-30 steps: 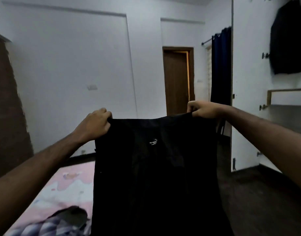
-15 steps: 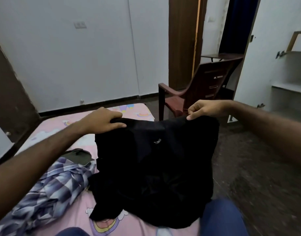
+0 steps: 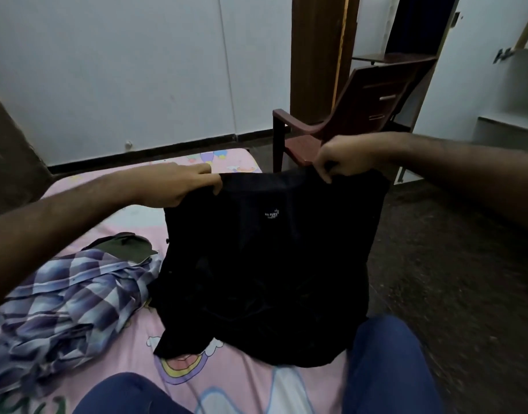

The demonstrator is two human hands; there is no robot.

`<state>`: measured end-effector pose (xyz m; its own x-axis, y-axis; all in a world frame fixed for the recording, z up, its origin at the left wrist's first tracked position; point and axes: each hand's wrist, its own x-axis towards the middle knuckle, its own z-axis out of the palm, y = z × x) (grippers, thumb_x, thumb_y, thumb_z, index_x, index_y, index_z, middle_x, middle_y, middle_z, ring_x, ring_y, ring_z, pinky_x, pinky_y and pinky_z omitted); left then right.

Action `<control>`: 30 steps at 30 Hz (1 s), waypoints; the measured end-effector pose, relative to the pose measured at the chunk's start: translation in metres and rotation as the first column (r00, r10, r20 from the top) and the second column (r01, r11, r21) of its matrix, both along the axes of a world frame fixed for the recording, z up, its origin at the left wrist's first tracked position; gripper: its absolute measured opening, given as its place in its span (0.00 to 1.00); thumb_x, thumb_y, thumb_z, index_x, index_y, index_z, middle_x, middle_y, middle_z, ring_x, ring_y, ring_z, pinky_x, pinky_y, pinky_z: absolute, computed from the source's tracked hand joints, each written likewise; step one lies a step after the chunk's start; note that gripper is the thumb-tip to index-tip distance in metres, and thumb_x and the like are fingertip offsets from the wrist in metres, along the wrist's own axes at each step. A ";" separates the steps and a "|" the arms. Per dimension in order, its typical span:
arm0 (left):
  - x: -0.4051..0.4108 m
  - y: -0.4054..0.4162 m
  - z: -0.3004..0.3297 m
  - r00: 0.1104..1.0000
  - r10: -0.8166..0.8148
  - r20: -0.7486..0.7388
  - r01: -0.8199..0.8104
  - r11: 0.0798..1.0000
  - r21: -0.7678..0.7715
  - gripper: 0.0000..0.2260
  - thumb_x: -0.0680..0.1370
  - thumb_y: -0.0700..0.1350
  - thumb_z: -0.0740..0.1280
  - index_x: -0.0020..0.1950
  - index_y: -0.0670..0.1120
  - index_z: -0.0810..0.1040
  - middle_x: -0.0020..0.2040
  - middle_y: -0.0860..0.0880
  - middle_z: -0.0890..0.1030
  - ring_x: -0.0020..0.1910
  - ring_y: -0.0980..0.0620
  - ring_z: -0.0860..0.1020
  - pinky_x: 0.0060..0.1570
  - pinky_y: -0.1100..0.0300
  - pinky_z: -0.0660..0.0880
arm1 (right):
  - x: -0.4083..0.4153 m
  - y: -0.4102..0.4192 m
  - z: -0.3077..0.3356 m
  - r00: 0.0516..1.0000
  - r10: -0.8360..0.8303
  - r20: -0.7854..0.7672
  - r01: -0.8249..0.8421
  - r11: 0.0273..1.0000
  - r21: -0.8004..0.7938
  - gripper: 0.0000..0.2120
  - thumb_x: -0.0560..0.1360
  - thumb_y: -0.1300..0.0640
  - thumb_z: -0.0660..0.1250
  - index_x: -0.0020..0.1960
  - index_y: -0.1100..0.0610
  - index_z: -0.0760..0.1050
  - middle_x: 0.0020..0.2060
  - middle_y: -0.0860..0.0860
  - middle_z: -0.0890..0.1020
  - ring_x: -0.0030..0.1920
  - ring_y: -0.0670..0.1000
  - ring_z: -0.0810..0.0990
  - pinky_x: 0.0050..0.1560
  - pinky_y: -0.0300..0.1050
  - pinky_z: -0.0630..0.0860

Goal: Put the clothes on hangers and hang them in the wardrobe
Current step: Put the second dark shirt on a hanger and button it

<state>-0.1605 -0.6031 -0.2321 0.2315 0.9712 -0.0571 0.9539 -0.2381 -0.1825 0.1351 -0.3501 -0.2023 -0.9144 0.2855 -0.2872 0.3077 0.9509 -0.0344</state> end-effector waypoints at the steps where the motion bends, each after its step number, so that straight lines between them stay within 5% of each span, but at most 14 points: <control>1: 0.001 0.005 0.005 1.000 0.019 0.002 -0.019 1.000 -0.018 0.22 0.74 0.35 0.61 0.62 0.59 0.69 0.56 0.55 0.74 0.47 0.52 0.75 0.47 0.53 0.75 | -0.005 0.000 0.005 0.999 -0.009 -0.053 0.013 0.998 0.068 0.12 0.78 0.64 0.64 0.48 0.47 0.78 0.51 0.47 0.78 0.51 0.48 0.79 0.53 0.46 0.78; 3: 0.005 0.013 0.021 0.979 0.110 0.170 -0.097 0.991 -0.088 0.21 0.72 0.41 0.60 0.60 0.61 0.74 0.54 0.54 0.79 0.47 0.50 0.78 0.50 0.48 0.77 | -0.014 -0.001 0.017 0.984 -0.031 -0.178 0.048 0.995 0.093 0.13 0.79 0.64 0.63 0.54 0.49 0.78 0.54 0.49 0.78 0.51 0.49 0.79 0.50 0.44 0.78; 7: 0.019 0.019 0.047 0.875 0.259 0.410 -0.111 0.930 -0.350 0.28 0.70 0.40 0.59 0.67 0.60 0.77 0.54 0.48 0.81 0.52 0.54 0.79 0.56 0.53 0.78 | -0.017 -0.005 0.041 0.991 -0.088 -0.106 0.059 0.968 -0.245 0.25 0.79 0.70 0.60 0.67 0.46 0.75 0.59 0.48 0.77 0.51 0.48 0.80 0.47 0.42 0.78; 9: 0.021 0.016 0.042 0.969 0.166 0.183 -0.085 0.918 -0.388 0.32 0.72 0.32 0.57 0.70 0.58 0.75 0.60 0.53 0.81 0.57 0.58 0.77 0.57 0.61 0.75 | -0.015 -0.006 0.038 0.994 0.054 -0.095 -0.062 0.995 -0.079 0.26 0.77 0.69 0.65 0.68 0.45 0.75 0.61 0.45 0.76 0.57 0.47 0.79 0.55 0.46 0.79; 10: 0.021 0.014 0.036 0.997 0.013 -0.071 -0.036 0.941 -0.336 0.31 0.73 0.31 0.57 0.69 0.57 0.76 0.59 0.55 0.81 0.56 0.56 0.77 0.56 0.61 0.73 | -0.014 -0.008 0.032 0.985 0.152 -0.087 -0.145 0.986 0.080 0.23 0.77 0.66 0.67 0.67 0.45 0.75 0.59 0.42 0.75 0.58 0.47 0.78 0.57 0.46 0.79; 12: 0.023 0.006 0.018 0.810 -0.276 -0.518 0.236 0.961 -0.143 0.17 0.76 0.35 0.59 0.57 0.52 0.80 0.51 0.54 0.80 0.50 0.49 0.78 0.49 0.55 0.73 | -0.009 -0.016 0.019 0.932 0.363 -0.005 -0.330 0.854 0.403 0.14 0.78 0.57 0.67 0.62 0.46 0.78 0.54 0.41 0.74 0.57 0.47 0.77 0.56 0.46 0.78; 13: 0.026 0.000 0.011 0.689 -0.362 -0.628 0.379 0.918 -0.114 0.11 0.76 0.36 0.59 0.48 0.49 0.78 0.46 0.51 0.78 0.47 0.46 0.77 0.46 0.52 0.72 | -0.005 -0.025 0.013 0.898 0.433 0.074 -0.404 0.746 0.530 0.10 0.78 0.53 0.66 0.58 0.48 0.79 0.52 0.43 0.75 0.56 0.48 0.77 0.55 0.47 0.77; 17: 0.035 -0.006 -0.019 0.454 -0.563 -0.691 0.645 0.742 -0.180 0.15 0.80 0.32 0.54 0.42 0.47 0.74 0.50 0.46 0.72 0.47 0.45 0.72 0.51 0.49 0.74 | 0.007 -0.050 -0.003 0.702 0.616 0.357 -0.638 0.322 0.699 0.23 0.79 0.48 0.49 0.53 0.51 0.83 0.65 0.52 0.74 0.64 0.55 0.72 0.58 0.52 0.74; 21: 0.032 0.004 -0.046 0.327 -0.604 -0.727 0.689 0.679 -0.254 0.12 0.78 0.32 0.59 0.46 0.46 0.78 0.58 0.46 0.75 0.63 0.45 0.73 0.70 0.42 0.61 | 0.005 -0.068 -0.029 0.473 0.785 0.400 -0.772 0.151 0.617 0.12 0.76 0.56 0.63 0.49 0.58 0.85 0.72 0.53 0.73 0.74 0.58 0.67 0.68 0.60 0.70; 23: 0.032 0.003 -0.051 0.355 -0.639 -0.683 0.675 0.680 -0.285 0.08 0.75 0.33 0.64 0.45 0.47 0.77 0.48 0.47 0.78 0.58 0.44 0.76 0.70 0.42 0.60 | 0.006 -0.080 -0.052 0.504 0.676 0.537 -0.838 0.232 0.494 0.10 0.78 0.55 0.64 0.54 0.55 0.83 0.64 0.52 0.79 0.73 0.56 0.69 0.67 0.57 0.72; 26: 0.025 0.005 -0.041 0.463 -0.600 -0.652 0.612 0.749 -0.254 0.11 0.69 0.35 0.70 0.43 0.49 0.75 0.37 0.50 0.78 0.46 0.46 0.78 0.64 0.44 0.65 | 0.012 -0.095 -0.069 0.617 0.377 0.690 -0.756 0.529 0.387 0.10 0.81 0.56 0.62 0.61 0.55 0.76 0.55 0.53 0.80 0.58 0.55 0.79 0.50 0.50 0.77; 30: 0.009 0.039 0.048 0.629 -0.386 -0.675 0.522 0.853 -0.002 0.09 0.68 0.36 0.69 0.40 0.50 0.76 0.35 0.48 0.78 0.38 0.44 0.81 0.47 0.50 0.76 | -0.013 -0.053 0.005 0.863 0.188 0.469 -0.483 0.578 0.658 0.09 0.83 0.53 0.59 0.58 0.54 0.75 0.40 0.48 0.76 0.39 0.51 0.79 0.35 0.44 0.71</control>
